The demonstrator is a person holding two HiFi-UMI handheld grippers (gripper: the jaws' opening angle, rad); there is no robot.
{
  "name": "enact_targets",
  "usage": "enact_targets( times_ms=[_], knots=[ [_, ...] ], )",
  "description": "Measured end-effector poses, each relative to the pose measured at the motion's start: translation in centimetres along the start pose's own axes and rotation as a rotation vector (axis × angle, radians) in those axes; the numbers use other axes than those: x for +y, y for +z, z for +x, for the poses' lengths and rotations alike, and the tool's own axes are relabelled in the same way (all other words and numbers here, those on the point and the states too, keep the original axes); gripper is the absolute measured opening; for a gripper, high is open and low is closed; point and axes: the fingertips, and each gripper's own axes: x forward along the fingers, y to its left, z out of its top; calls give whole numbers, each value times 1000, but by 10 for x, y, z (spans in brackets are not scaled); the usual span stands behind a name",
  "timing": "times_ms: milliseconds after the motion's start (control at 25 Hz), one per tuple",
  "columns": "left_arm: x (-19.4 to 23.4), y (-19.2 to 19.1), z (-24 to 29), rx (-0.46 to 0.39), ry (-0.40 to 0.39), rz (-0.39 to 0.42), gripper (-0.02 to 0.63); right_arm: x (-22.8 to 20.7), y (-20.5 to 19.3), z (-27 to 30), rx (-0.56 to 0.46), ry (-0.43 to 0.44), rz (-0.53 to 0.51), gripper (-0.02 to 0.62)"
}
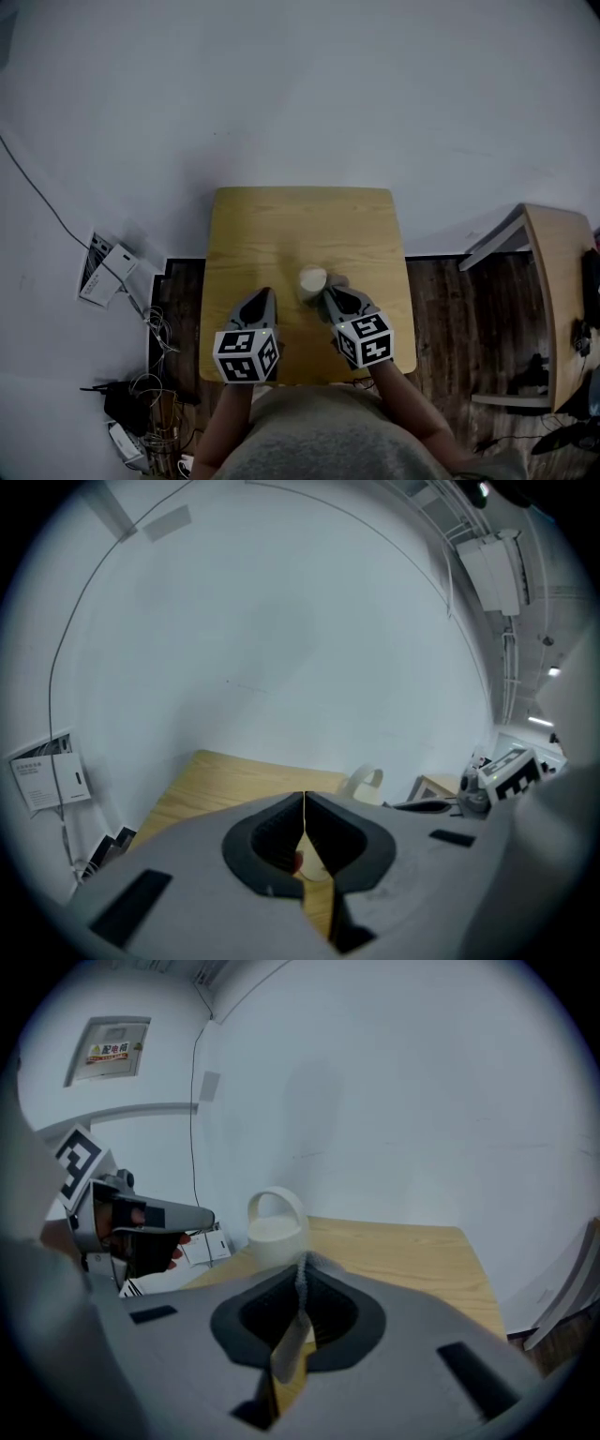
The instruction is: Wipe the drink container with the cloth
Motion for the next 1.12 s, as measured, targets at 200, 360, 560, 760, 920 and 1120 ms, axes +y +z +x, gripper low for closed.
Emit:
enact_targets(
  times_ms=[200,360,560,760,920,1120],
  knots=[
    [4,-3,-1,1,22,-8,3,-6,-17,13,43,15,-12,9],
    [6,-5,-2,4,30,-18,3,-9,-33,23,88,19,-13,9],
    [4,-7,-3,7,30,-23,3,-13,-55,35,147,15,-28,9],
    [6,-8,-6,7,41,-25,3,-14,-74,44,180,14,-26,9],
    [7,-10,-8,9,45,-26,3,-16,-87,47,210,3,-31,9],
    [9,-13,-8,11,42,-25,3,-18,-88,39,194,-22,-9,9]
  ],
)
